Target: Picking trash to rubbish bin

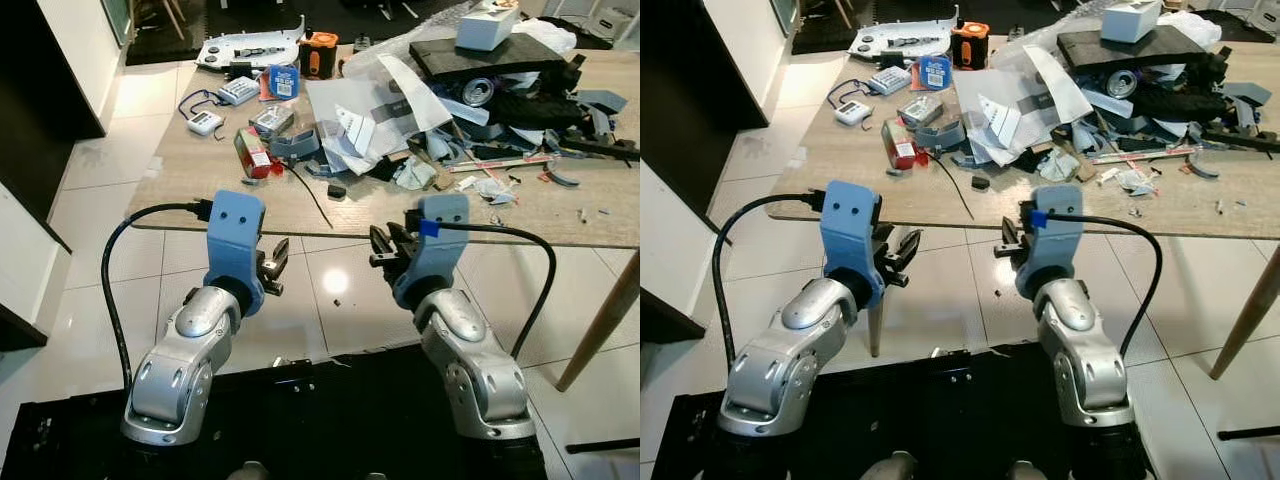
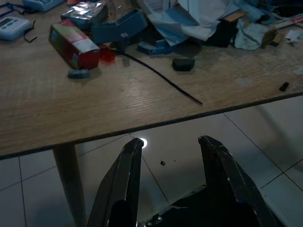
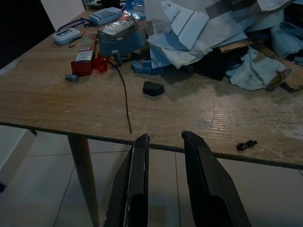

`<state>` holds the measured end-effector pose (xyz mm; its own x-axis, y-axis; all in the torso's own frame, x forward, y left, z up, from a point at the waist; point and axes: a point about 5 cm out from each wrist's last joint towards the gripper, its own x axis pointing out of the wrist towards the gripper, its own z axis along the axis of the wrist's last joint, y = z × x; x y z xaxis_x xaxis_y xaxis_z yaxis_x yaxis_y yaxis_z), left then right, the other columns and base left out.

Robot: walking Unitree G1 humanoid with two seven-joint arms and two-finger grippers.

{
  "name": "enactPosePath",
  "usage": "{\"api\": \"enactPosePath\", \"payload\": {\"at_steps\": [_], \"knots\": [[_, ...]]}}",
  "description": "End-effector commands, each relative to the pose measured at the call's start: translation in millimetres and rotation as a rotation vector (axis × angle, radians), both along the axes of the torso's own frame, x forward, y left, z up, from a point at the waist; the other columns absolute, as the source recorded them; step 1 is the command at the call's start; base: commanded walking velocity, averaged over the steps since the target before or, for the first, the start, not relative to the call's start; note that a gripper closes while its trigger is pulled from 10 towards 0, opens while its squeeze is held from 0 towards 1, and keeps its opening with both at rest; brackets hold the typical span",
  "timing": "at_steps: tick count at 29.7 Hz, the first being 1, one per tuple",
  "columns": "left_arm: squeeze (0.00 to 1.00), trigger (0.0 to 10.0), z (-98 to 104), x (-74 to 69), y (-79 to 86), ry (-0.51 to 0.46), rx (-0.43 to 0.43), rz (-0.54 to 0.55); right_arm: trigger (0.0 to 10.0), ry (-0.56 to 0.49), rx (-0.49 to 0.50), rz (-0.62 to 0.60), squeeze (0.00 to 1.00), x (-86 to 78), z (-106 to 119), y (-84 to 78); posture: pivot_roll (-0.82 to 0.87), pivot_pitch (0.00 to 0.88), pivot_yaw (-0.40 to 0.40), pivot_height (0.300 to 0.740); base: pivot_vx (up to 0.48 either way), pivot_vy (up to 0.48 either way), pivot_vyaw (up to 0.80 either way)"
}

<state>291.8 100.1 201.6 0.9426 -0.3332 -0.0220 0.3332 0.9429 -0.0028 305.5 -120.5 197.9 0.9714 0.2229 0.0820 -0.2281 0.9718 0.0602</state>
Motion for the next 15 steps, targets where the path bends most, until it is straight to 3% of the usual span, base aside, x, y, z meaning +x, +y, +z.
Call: {"api": "enactPosePath", "payload": {"at_steps": [1,7,15], "knots": [[0.0,10.0,-0.6,-1.0,-1.1,-0.007,0.017,-0.01,10.0,0.017,0.002,-0.005,0.0,-0.5,-4.2,-1.7,0.04,0.176,0.049,0.74,0.0,-0.289,0.0],[0.0,10.0,-1.5,-0.9,-0.8,-0.002,0.012,-0.008,10.0,0.017,0.002,-0.005,0.0,-0.7,-4.4,-1.3,0.04,0.17,0.049,0.74,0.0,-0.326,0.0],[0.0,10.0,-3.7,0.6,1.5,0.02,-0.016,0.014,10.0,0.02,0.0,-0.004,0.0,-1.6,-5.0,-1.5,0.03,0.166,0.047,0.74,0.0,0.0,0.0]]}}
